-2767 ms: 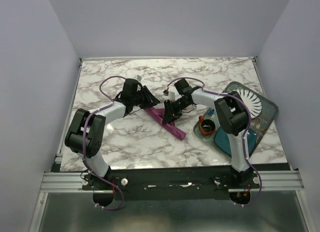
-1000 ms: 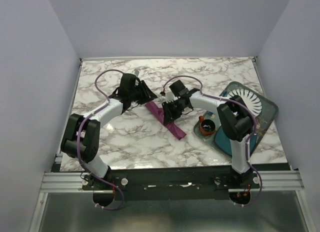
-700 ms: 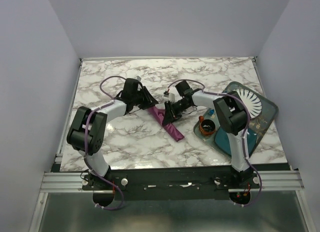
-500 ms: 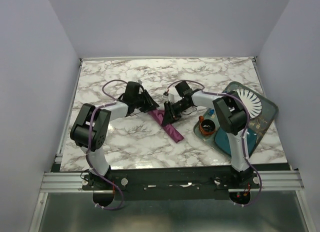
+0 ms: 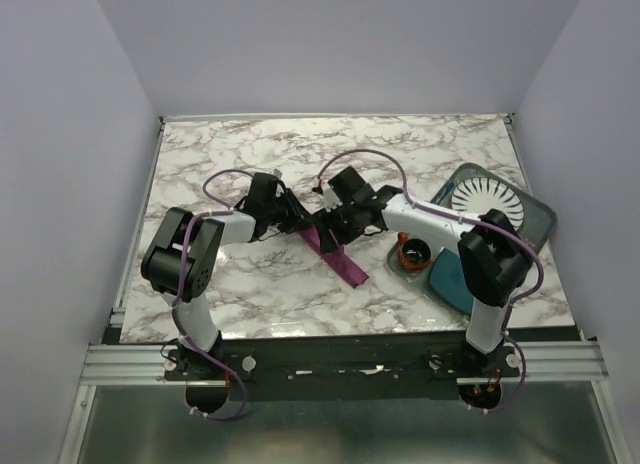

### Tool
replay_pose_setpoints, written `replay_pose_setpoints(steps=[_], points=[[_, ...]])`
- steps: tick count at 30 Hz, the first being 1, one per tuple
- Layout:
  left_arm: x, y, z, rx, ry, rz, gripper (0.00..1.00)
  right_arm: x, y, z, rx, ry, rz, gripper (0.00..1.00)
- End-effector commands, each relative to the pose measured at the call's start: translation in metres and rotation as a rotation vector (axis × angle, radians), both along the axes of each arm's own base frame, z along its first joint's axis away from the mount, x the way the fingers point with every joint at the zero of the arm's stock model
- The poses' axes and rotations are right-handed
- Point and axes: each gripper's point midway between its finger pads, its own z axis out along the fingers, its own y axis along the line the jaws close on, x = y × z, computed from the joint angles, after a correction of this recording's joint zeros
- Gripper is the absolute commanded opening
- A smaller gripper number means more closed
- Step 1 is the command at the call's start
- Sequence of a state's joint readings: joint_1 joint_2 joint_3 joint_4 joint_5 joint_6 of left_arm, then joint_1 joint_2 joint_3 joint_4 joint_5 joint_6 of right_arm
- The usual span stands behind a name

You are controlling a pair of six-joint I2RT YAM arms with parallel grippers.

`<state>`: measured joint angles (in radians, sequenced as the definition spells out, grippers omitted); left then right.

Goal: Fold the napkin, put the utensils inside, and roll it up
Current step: Roll the napkin with the utensil

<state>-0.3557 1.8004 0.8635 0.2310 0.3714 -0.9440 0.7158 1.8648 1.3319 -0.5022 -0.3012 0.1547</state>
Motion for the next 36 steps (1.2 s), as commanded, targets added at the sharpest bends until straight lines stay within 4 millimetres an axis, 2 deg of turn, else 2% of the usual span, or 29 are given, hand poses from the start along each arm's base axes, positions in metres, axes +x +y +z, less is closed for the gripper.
replay_pose_setpoints(steps=[1,2,4,10,16,17,19,22,23,25,26,28,29,31,32,36], points=[[-0.004,0.000,-0.009,0.015,0.026,-0.011,0.38,0.018,-0.018,-0.001,-0.316,-0.304,-0.081,0.71],[-0.003,-0.001,-0.008,0.010,0.028,-0.011,0.37,0.012,-0.012,-0.009,-0.348,-0.318,-0.056,0.72],[-0.004,-0.001,-0.008,0.005,0.039,-0.009,0.38,0.017,-0.007,-0.008,-0.387,-0.367,-0.057,0.73],[-0.005,-0.003,-0.009,-0.016,0.064,-0.011,0.37,0.014,0.005,-0.033,-0.453,-0.377,-0.031,0.73],[-0.004,-0.002,0.001,-0.003,0.043,-0.023,0.37,0.013,0.003,-0.054,-0.478,-0.361,-0.031,0.60],[-0.002,-0.001,0.003,0.001,0.034,-0.028,0.37,0.014,0.003,-0.056,-0.480,-0.359,-0.033,0.53],[-0.004,0.000,0.005,0.015,0.034,-0.032,0.37,0.013,0.001,-0.059,-0.480,-0.353,-0.034,0.46],[-0.001,0.005,0.018,0.037,0.005,-0.033,0.38,0.010,0.001,-0.063,-0.426,-0.294,-0.041,0.41],[0.005,0.007,0.031,0.042,-0.026,-0.023,0.38,0.010,0.004,-0.062,-0.370,-0.248,-0.035,0.41],[0.006,0.014,0.040,0.069,-0.042,-0.018,0.38,0.006,0.007,-0.062,-0.303,-0.183,-0.025,0.40],[0.011,0.017,0.054,0.074,-0.077,-0.002,0.38,0.000,0.012,-0.061,-0.220,-0.104,0.002,0.40],[0.012,0.024,0.063,0.097,-0.089,0.006,0.39,-0.004,0.017,-0.059,-0.146,-0.026,0.021,0.39],[0.015,0.024,0.076,0.095,-0.119,0.011,0.39,-0.007,0.020,-0.053,-0.057,0.055,0.039,0.38],[0.017,0.027,0.085,0.093,-0.135,0.020,0.40,-0.010,0.022,-0.051,0.031,0.166,0.040,0.36],[0.019,0.027,0.090,0.086,-0.147,0.023,0.40,-0.013,0.024,-0.042,0.128,0.255,0.060,0.36],[0.019,0.019,0.089,0.051,-0.142,-0.001,0.40,-0.012,0.020,-0.035,0.265,0.410,0.067,0.35]])
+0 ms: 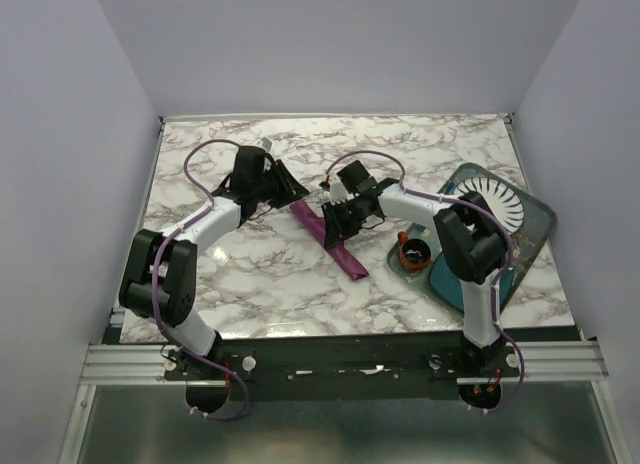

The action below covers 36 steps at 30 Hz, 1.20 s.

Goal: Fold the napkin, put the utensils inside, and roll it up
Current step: Roll the napkin with the utensil

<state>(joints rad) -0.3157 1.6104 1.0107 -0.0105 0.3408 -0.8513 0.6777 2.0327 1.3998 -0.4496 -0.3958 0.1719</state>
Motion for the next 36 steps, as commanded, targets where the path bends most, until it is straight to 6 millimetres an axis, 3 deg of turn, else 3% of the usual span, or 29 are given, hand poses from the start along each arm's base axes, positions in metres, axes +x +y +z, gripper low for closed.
replay_pose_setpoints(steps=[1,10,13,17,21,27,32,36], points=[[-0.003,-0.002,-0.005,0.001,0.016,-0.023,0.40,-0.027,0.005,-0.002,0.241,0.335,0.057,0.35],[-0.003,-0.037,-0.026,-0.078,0.053,-0.078,0.39,-0.023,0.000,-0.002,0.321,0.445,0.035,0.36],[-0.004,-0.046,-0.045,-0.076,0.091,-0.087,0.38,-0.018,-0.003,-0.001,0.319,0.439,0.019,0.37],[-0.018,-0.042,-0.083,-0.067,0.166,-0.066,0.38,-0.012,-0.007,0.001,0.295,0.408,-0.003,0.39],[-0.025,-0.032,-0.100,-0.027,0.176,-0.039,0.38,-0.011,-0.013,0.007,0.258,0.373,-0.019,0.43],[-0.029,-0.029,-0.119,-0.008,0.199,-0.035,0.37,-0.012,-0.023,0.031,0.097,0.151,-0.021,0.65],[-0.031,-0.027,-0.123,-0.008,0.208,-0.028,0.37,-0.011,-0.035,0.038,-0.210,-0.192,-0.074,0.73],[-0.033,-0.028,-0.127,-0.023,0.233,-0.028,0.37,-0.011,-0.028,0.038,-0.339,-0.365,-0.080,0.78]])
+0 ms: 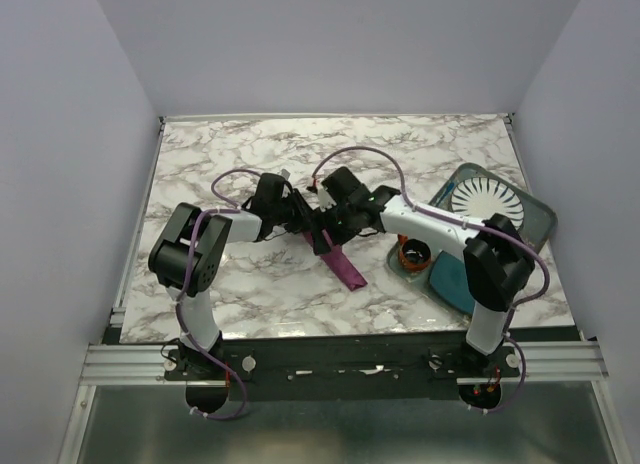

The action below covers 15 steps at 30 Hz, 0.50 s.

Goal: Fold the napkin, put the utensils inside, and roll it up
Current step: Roll the napkin with the utensil

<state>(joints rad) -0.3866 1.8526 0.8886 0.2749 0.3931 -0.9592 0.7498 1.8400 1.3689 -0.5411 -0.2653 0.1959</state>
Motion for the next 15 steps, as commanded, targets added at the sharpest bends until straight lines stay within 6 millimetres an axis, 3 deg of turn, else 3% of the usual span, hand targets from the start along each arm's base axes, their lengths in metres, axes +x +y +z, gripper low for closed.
replay_pose_setpoints(steps=[1,11,15], points=[[-0.012,0.009,-0.031,0.041,0.084,0.018,0.37,0.010,-0.021,-0.020,-0.319,-0.268,-0.078,0.79],[-0.010,0.015,-0.028,0.036,0.106,0.033,0.37,0.004,-0.012,-0.058,-0.425,-0.364,-0.066,0.76],[-0.010,0.015,-0.025,0.041,0.102,0.029,0.37,0.002,-0.010,-0.068,-0.418,-0.349,-0.056,0.65]])
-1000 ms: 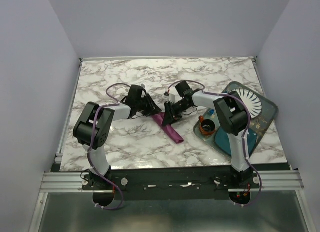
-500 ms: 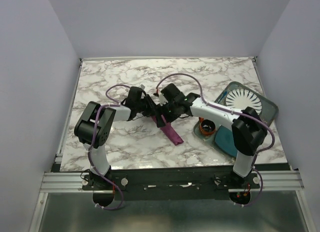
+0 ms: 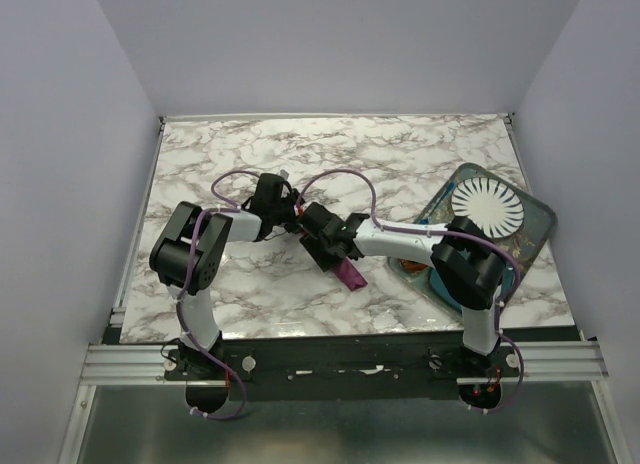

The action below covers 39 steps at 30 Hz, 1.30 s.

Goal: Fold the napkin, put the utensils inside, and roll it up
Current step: Roll the napkin with the utensil

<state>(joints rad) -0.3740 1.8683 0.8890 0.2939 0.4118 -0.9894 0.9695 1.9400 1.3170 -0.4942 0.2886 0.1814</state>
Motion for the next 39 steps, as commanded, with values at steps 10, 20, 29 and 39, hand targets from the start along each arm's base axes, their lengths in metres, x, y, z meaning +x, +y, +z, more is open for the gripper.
replay_pose_setpoints(steps=[10,20,29,39], points=[[0.017,0.033,0.056,0.210,-0.106,0.005,0.42,-0.017,0.022,-0.003,0.393,0.437,0.022,0.36],[0.015,0.018,0.083,0.089,-0.158,-0.011,0.39,-0.016,0.021,0.028,0.880,0.974,0.068,0.31],[0.005,-0.012,0.037,0.023,-0.090,-0.046,0.37,0.001,0.002,0.006,0.876,0.987,-0.032,0.35],[-0.011,0.004,-0.021,0.098,0.004,-0.014,0.36,0.013,-0.023,0.018,0.603,0.663,-0.093,0.61]])
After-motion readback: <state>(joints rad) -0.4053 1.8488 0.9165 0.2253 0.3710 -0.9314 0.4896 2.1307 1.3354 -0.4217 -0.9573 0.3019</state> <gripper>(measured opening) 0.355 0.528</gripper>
